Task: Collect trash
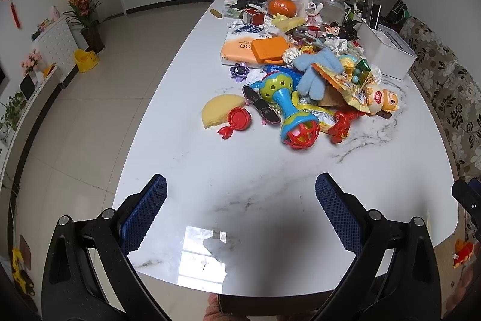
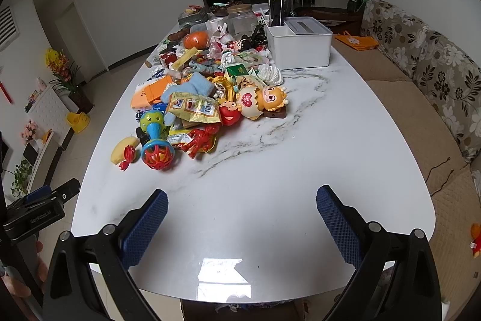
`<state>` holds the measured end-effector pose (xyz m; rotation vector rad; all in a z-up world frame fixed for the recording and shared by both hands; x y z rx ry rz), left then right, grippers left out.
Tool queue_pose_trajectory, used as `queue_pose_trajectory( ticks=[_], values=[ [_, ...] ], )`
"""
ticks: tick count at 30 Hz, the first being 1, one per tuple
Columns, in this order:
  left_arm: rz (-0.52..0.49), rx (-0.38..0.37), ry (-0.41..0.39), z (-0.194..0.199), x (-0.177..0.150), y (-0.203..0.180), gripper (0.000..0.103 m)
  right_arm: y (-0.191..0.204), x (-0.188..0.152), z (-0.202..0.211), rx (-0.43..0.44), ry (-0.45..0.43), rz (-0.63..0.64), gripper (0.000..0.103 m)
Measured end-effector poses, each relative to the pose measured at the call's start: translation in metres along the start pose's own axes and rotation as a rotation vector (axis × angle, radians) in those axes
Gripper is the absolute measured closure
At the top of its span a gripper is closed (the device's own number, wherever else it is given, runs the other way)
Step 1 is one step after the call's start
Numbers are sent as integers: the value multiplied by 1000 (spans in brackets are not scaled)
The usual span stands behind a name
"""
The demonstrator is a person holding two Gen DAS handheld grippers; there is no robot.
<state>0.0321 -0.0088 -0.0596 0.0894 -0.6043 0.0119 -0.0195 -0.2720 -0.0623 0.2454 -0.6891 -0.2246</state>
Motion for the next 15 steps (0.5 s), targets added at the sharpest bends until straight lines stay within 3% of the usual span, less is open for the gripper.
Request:
queue_pose_trajectory(
  ticks=[15],
  values=[
    [-1,-15,8,0,-3,-2,6,3,-1,-1,4,13,5,5]
  ],
)
Point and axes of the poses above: each gripper's, at about its wrist camera, not at the fingertips, and z roughly against the way its jaws point, y to its left, x to its top, the point moved 6 cm from there along -z, roughly the way its jaws point, and after that the axes turned 6 degrees about x, right-handed, at the moved point
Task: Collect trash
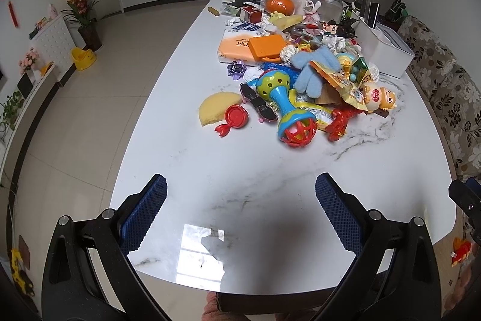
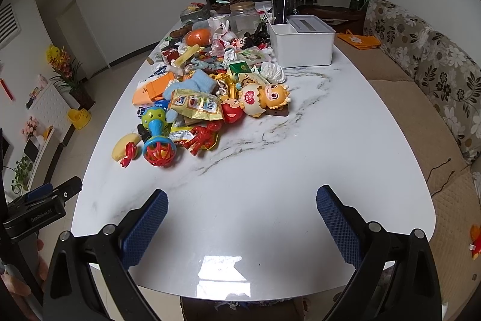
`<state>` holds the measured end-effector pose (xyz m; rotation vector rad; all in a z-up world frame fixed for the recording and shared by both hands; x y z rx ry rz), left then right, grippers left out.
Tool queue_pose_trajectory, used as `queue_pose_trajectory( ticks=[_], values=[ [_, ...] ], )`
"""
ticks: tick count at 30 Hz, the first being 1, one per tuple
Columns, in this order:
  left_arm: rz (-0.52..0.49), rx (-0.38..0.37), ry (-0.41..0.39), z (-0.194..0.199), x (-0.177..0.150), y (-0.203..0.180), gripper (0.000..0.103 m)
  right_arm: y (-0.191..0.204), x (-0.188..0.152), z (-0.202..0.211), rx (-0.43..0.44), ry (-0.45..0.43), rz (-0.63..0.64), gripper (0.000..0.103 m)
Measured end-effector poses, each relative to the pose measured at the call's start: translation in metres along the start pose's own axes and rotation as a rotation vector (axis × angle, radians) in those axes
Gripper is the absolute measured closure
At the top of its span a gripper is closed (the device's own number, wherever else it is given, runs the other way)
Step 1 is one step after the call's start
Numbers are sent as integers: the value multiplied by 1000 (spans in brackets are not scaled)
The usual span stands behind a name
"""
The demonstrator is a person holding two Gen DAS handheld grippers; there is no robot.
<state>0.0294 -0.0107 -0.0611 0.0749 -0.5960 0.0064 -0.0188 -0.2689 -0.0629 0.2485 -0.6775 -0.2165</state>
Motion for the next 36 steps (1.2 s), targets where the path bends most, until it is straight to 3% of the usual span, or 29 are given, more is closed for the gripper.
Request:
queue_pose_trajectory(
  ticks=[25,30,33,36],
  values=[
    [2,-9,31,-7,-11,7,6,11,-4,-13,24,19,22,6],
    [24,-25,76,-17,-31,19,6,52,22,-46,92,-13,150,7],
    [60,-30,110,-21,-48,34,6,86,51,-91,90,-28,271,7],
    [88,-25,121,-22,-61,49,6,106,72,-138,34,3,371,25]
  ],
)
Point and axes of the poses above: each gripper's, at about its wrist camera, not at the fingertips, and z roughly against the way its jaws point, y to its left, x to its top, the point moved 6 cm from there along -z, roughly the way its jaws point, and after that the axes turned 6 degrees about x, right-handed, at the moved point
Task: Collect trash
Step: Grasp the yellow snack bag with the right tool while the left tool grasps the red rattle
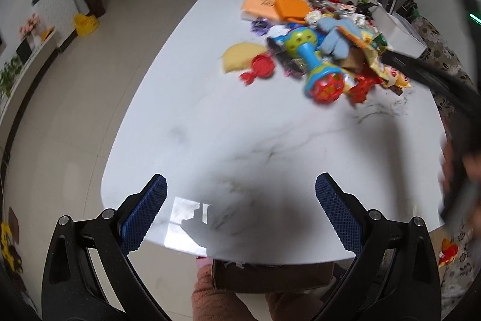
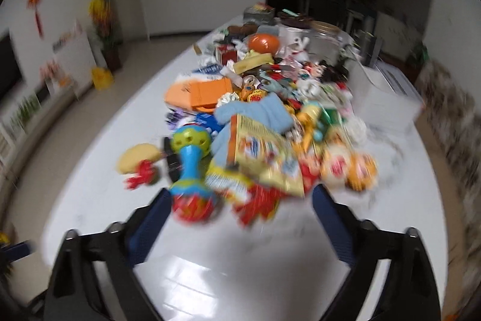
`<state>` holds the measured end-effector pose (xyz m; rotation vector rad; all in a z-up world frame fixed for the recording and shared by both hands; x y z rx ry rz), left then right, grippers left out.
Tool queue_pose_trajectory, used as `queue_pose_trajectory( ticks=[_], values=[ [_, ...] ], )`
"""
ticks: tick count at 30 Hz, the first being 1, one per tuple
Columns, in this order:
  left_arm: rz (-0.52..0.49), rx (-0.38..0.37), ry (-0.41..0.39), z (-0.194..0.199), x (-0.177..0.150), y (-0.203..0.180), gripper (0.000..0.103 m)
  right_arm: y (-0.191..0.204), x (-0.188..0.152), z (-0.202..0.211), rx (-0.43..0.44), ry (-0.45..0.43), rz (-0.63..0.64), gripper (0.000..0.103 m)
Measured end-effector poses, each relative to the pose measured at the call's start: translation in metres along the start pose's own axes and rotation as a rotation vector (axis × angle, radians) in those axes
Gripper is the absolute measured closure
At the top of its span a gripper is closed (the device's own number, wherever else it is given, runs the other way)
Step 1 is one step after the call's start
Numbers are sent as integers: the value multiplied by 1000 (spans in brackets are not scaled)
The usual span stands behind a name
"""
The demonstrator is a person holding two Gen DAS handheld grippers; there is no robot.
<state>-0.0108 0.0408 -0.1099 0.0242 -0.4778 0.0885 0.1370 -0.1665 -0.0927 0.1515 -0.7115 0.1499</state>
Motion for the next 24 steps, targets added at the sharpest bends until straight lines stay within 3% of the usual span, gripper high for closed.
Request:
queue_pose_trajectory(
  ticks=[1,4,5,7,8,11,14,19,22,24],
  values=[
    [7,1,0,0,-4,5,6,1,8,-21,-23,33,26,33],
    [47,-30,1,0,-17,19,6,-7,22,-71,-69,133,23,41],
    [57,-36,4,-1,-20,21,6,-12,26,-81,-113,153,35,63],
    [78,-42,29,-6,-27,27,6,-22,28,-82,-142,168,25,81],
    [82,-43,37,-8,-28,28,6,-26,27,-73,-102,154,-18,91],
    [95,-55,36,-16,-27,30,6,-42,18,-34,0,106,-121,92],
    [106,-93,10,-26,-12,23,6,-53,7,14,48,24,-164,92],
    [80,-88,-59,-60,50,7,7,-69,-32,86,182,-71,-330,91],
    [23,-77,-80,-82,89,-11,7,-72,-54,104,200,-75,-397,91],
    [-8,-111,-72,-100,111,-28,7,-71,-72,114,225,-75,-456,91]
  ],
)
Point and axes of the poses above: each gripper's, at about its wrist camera, not at the fingertips, and z roughly against the way its jaws point, y to its left, x to its top, the point moved 6 cm from there along -z, roughly the way its jaws point, and after that the axes turned 6 degrees about x, right-handed, at the moved point
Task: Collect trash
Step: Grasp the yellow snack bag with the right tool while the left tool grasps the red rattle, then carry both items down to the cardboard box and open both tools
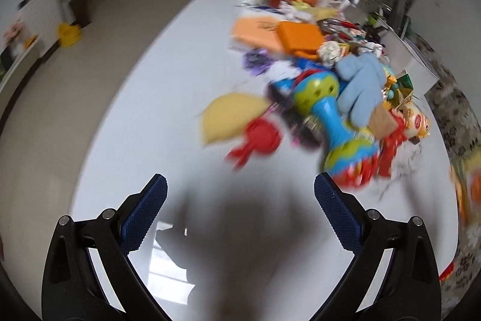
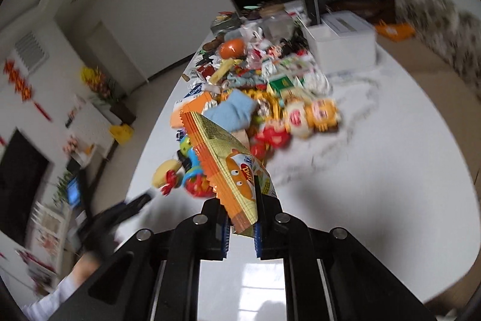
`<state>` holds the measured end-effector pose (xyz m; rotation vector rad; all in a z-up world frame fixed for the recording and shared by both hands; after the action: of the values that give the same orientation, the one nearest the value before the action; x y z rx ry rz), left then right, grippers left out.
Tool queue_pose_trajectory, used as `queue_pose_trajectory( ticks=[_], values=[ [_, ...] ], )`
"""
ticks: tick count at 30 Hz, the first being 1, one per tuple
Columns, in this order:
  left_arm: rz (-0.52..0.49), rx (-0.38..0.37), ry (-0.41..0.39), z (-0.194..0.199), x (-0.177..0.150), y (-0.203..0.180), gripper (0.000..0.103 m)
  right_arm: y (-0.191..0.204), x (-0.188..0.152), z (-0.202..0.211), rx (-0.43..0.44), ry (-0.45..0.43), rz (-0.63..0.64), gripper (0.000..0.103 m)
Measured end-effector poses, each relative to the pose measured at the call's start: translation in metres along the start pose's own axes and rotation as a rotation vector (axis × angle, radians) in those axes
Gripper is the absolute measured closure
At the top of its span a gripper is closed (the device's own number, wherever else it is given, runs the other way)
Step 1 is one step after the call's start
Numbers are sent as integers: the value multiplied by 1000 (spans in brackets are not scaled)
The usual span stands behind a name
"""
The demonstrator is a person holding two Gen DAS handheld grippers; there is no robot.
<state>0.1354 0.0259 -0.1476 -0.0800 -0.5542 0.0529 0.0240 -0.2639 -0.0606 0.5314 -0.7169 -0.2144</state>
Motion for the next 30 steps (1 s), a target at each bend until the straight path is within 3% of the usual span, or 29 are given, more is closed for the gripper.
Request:
queue_pose_trajectory(
  ticks=[4,5,6,8,13,17,20,23,26,30],
  values=[
    [75,-37,75,-41,18,-9,10,-2,-24,17,20,-3,-49,91],
    [88,-33,84,-48,20,-10,19,-1,-29,20,19,1,-45,91],
    [99,-39,99,-55,22,-11,38,-1,-32,22,16,5,-42,91],
    [120,-54,145,-68,21,-10,63,1,-38,26,19,12,-35,91],
    [171,-110,129,-61,22,2,63,7,-46,33,51,19,-21,91],
    [91,-152,75,-17,7,5,63,18,-59,37,100,58,7,91],
    [-36,-224,37,43,-28,3,63,27,-81,37,152,141,51,91],
    [-163,-289,59,90,-75,-5,63,31,-109,40,198,247,93,91],
    [-225,-381,181,112,-138,-10,63,31,-140,45,191,348,163,91],
    [-259,-360,349,89,-224,-9,63,23,-187,35,180,493,225,91]
  ],
)
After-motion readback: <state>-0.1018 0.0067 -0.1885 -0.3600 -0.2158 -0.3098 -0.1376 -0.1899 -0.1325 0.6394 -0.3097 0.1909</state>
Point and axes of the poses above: each gripper's, at about its wrist camera, not at the fingertips, and z roughly against the way its jaws point, y to its left, x to its top, the point moved 6 cm from there along -z, roughly the way its jaws point, and after that the axes turned 6 degrees about x, right-handed, at the moved point
